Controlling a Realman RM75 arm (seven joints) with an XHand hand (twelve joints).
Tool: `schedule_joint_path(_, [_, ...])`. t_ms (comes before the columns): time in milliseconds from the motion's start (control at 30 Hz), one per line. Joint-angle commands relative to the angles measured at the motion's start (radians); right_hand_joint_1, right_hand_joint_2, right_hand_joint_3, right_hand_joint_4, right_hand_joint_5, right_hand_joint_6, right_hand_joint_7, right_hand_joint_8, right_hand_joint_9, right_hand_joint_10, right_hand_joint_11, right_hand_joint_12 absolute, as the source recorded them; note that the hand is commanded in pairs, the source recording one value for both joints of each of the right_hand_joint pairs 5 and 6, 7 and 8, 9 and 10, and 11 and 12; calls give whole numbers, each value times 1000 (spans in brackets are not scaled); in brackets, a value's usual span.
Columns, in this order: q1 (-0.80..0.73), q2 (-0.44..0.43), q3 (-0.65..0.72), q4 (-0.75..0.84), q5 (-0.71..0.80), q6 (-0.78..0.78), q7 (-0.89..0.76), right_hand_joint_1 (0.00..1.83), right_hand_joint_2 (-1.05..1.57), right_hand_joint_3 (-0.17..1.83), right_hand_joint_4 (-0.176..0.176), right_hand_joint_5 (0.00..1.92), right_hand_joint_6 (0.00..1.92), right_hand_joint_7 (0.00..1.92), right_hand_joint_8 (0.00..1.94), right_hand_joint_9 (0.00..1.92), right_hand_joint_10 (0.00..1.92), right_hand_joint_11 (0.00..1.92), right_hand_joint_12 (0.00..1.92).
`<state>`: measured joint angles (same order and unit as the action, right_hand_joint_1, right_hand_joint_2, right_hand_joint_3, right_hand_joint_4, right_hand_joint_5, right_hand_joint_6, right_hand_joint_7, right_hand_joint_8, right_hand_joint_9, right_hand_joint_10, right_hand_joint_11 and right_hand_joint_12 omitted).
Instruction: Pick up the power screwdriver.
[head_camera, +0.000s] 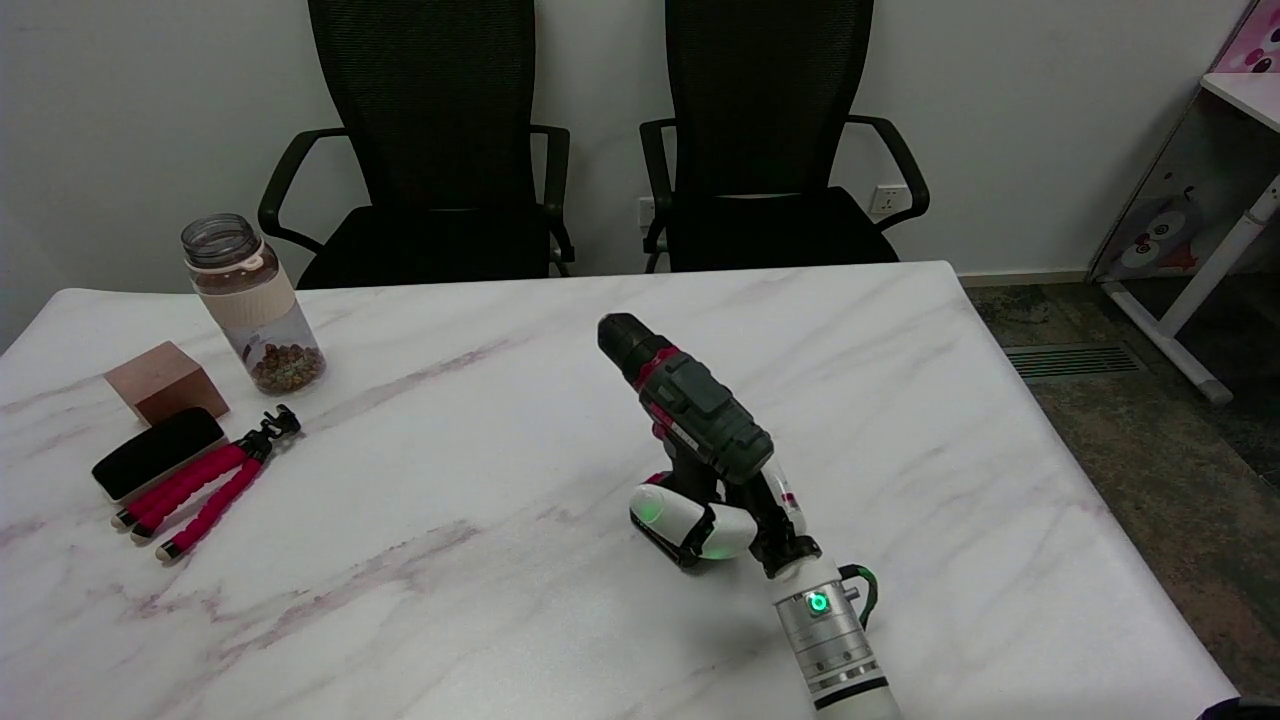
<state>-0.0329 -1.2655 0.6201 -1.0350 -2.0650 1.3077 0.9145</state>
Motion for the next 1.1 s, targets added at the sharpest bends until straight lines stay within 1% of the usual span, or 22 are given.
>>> schedule_joint_path(33, [7,-2,-13,7,-6,-13,69,749,283,556,-118,0,0,0,0,326,326,468,468])
schedule_joint_path(100, [7,-2,-13,7,-6,-13,69,751,311,544,-117,0,0,0,0,352,352,509,509])
schedule_joint_path(267, [7,-2,-13,7,-4,-13,69,771,402,549,-114,0,0,0,0,454,454,684,684])
schedule_joint_path(367, [7,-2,-13,7,-3,-13,69,791,455,581,-114,0,0,0,0,529,529,823,823])
schedule_joint_path(533, [8,-2,-11,7,0,-13,69,812,520,611,-117,0,0,0,0,612,612,995,995])
schedule_joint_path(633, [8,-1,-8,10,0,-13,69,826,573,615,-118,0,0,0,0,676,676,1155,1155])
schedule_joint_path(667, [9,0,-8,12,0,-13,69,831,582,621,-119,0,0,0,0,719,719,1222,1222])
schedule_joint_path(733, [10,0,-8,15,0,-13,69,841,607,629,-120,0,0,0,0,938,938,1462,1462])
schedule_joint_path(833, [11,0,-5,16,0,-13,69,847,622,636,-123,0,0,0,0,1118,1118,1601,1601])
schedule_joint_path(900, [13,0,-3,16,0,-13,69,850,628,650,-126,0,0,0,0,1251,1251,1658,1658])
schedule_joint_path(967, [16,1,-3,16,0,-13,69,853,659,637,-129,0,0,0,0,1336,1336,1679,1679])
schedule_joint_path(1100, [27,4,-5,16,0,-21,69,857,683,650,-129,0,0,0,0,1426,1426,1695,1695])
